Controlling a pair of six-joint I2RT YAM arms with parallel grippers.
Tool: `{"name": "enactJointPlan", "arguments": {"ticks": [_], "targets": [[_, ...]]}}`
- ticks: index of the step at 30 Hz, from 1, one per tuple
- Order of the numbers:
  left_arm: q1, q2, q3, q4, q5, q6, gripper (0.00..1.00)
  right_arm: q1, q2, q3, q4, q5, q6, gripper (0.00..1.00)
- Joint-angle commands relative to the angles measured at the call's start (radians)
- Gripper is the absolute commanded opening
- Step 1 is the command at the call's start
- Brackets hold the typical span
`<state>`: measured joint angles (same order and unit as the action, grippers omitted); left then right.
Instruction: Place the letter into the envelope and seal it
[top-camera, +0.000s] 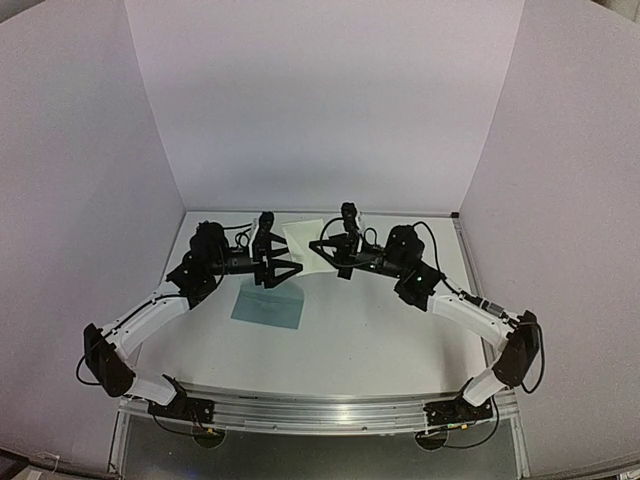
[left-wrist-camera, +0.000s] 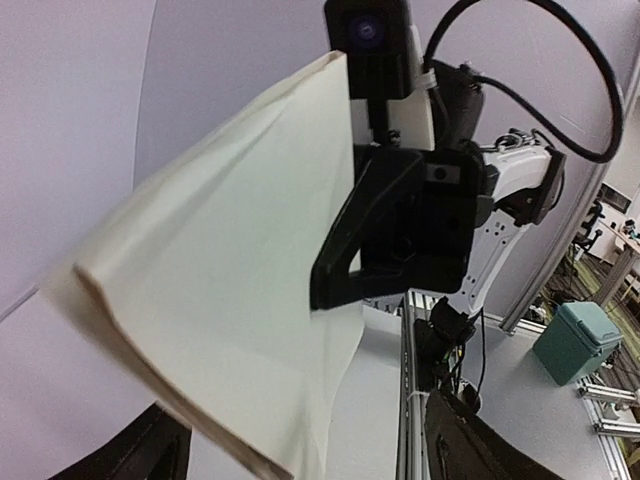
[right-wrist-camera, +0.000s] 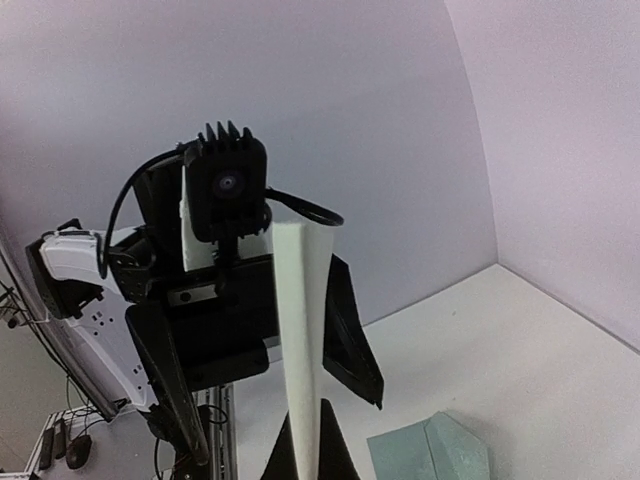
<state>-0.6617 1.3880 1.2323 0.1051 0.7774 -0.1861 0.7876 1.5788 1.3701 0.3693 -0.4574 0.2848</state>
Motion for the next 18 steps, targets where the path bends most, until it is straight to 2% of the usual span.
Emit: {"name": "enactJointPlan", "arguments": {"ticks": [1, 6, 10, 14, 18], "targets": [[0.067, 0.0, 0.116, -0.336, -0.084, 0.16, 0.86, -0.048, -0.072, -0.038, -0.137, 0.204, 0.002, 0.0], [0.235, 0.157, 0.287, -0.748, -0.092, 0.371, 0.9, -0.164, -0.085, -0.144, -0.156, 0.303, 0.148, 0.0], [0.262, 0.363, 0.424, -1.052, -0.309, 0.654, 0.87, -0.192, -0.061, -0.184, -0.173, 0.302, 0.146, 0.0], [0.273, 0.527, 0.461, -1.115, -0.415, 0.828, 0.82, -0.193, -0.012, -0.166, -0.192, 0.258, 0.135, 0.0], [0.298, 0.652, 0.487, -1.053, -0.434, 0.898, 0.85, -0.194, 0.023, -0.145, -0.211, 0.21, 0.134, 0.0]]}}
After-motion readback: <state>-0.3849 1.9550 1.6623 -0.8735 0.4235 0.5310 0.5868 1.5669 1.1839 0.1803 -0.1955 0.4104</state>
